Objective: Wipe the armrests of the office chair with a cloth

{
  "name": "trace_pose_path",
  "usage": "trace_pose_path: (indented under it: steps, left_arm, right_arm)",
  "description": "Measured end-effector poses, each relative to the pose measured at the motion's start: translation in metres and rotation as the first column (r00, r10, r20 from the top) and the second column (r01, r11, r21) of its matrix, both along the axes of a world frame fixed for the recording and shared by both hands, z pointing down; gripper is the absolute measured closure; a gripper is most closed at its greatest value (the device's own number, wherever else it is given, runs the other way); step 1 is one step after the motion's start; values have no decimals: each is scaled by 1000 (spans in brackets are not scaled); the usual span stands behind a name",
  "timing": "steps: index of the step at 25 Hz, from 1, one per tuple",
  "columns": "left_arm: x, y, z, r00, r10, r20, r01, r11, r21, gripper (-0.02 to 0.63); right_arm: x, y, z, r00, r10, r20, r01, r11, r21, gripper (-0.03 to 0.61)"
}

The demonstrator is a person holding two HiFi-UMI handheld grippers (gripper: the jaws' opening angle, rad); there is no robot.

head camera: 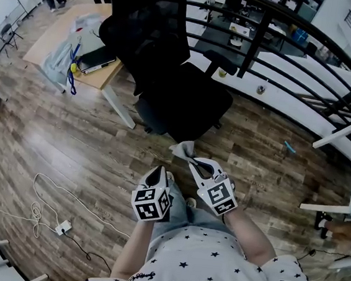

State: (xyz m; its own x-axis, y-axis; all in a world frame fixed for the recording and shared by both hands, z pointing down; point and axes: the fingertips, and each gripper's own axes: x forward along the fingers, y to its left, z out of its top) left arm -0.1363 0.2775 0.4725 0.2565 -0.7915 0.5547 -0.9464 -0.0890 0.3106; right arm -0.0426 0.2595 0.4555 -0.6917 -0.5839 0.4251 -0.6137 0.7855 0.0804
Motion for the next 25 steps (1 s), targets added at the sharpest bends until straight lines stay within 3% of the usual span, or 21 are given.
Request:
trace_pose_path:
  steps: [20, 25]
  left_arm:
    - [31, 3, -25, 994, 102, 33, -103, 993, 56, 609]
    - [36, -1, -34, 994, 105, -15, -103, 991, 85, 609]
  right_arm:
    - [24, 27, -39, 996, 43, 84, -47, 998, 48, 551]
    - [29, 28, -38, 994, 56, 94, -60, 998, 37, 551]
